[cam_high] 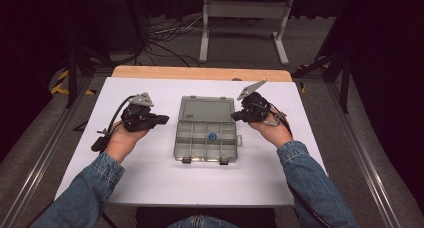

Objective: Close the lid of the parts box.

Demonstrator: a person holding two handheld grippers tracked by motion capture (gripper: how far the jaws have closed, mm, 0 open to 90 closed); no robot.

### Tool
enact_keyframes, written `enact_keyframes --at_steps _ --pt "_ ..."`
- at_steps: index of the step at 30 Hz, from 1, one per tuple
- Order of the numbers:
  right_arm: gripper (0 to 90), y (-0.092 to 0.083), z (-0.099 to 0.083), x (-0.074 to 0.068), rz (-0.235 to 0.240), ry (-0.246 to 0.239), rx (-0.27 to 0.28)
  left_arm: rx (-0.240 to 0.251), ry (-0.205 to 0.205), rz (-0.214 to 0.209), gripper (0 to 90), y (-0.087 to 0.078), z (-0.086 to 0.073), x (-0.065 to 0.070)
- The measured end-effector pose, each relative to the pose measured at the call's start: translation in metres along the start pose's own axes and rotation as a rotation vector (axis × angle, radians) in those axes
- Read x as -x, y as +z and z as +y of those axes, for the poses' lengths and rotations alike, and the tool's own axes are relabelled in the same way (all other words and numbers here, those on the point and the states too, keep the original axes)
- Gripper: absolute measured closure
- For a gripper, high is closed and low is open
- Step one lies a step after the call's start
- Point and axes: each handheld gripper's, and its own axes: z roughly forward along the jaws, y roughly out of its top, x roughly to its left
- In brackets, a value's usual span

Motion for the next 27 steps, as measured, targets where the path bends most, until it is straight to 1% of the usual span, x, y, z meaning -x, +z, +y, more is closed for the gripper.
enact_keyframes --at_steps 1,2,4,5,6,7,8,9,11,12,13,15,19,22,23,26,27 --pt "90.0 0.001 0.0 0.004 -0.002 0.005 0.001 0.0 0.0 0.0 89.7 0.0 0.0 0.0" --pt "90.0 0.001 0.0 0.004 -0.002 0.005 0.001 -0.003 -0.007 0.006 89.7 0.003 0.002 -0.003" --pt "90.0 0.004 -0.001 0.013 -0.013 0.029 -0.004 -0.013 -0.009 0.011 89.7 0.006 0.004 -0.007" --pt "90.0 0.004 -0.001 0.013 -0.013 0.029 -0.004 -0.015 -0.015 0.015 89.7 0.008 0.004 -0.009" --pt "90.0 0.004 -0.001 0.014 -0.012 0.035 -0.008 -0.022 -0.02 0.017 89.7 0.01 0.005 -0.013" --pt "90.0 0.006 -0.003 0.018 -0.013 0.046 -0.01 -0.018 -0.022 0.021 89.7 0.012 0.006 -0.015" --pt "90.0 0.007 -0.003 0.02 -0.017 0.048 -0.012 -0.017 -0.029 0.014 89.7 0.012 0.006 -0.018" --pt "90.0 0.007 -0.003 0.022 -0.019 0.056 -0.012 -0.012 -0.031 0.018 89.7 0.014 0.007 -0.021" --pt "90.0 0.008 -0.003 0.025 -0.02 0.055 -0.012 -0.003 -0.052 0.009 89.7 0.016 0.007 -0.025" --pt "90.0 0.009 -0.003 0.026 -0.02 0.062 -0.011 0.009 -0.057 0.002 89.7 0.018 0.007 -0.028" --pt "90.0 0.009 -0.003 0.028 -0.018 0.061 -0.012 0.008 -0.063 0.002 89.7 0.02 0.007 -0.029" --pt "90.0 0.011 -0.002 0.031 -0.02 0.071 -0.013 0.0 -0.065 0.01 89.7 0.024 0.007 -0.032" --pt "90.0 0.015 -0.001 0.037 -0.02 0.074 -0.021 -0.009 -0.076 0.022 89.7 0.03 0.008 -0.037" --pt "90.0 0.018 0.0 0.04 -0.021 0.078 -0.023 -0.019 -0.072 0.03 89.7 0.033 0.011 -0.04" --pt "90.0 0.018 0.0 0.041 -0.021 0.073 -0.022 -0.024 -0.065 0.035 89.7 0.035 0.012 -0.041" --pt "90.0 0.02 0.0 0.045 -0.026 0.078 -0.028 -0.024 -0.068 0.051 89.7 0.038 0.014 -0.045" --pt "90.0 0.021 0.0 0.046 -0.031 0.085 -0.031 -0.026 -0.076 0.046 89.7 0.039 0.014 -0.046"
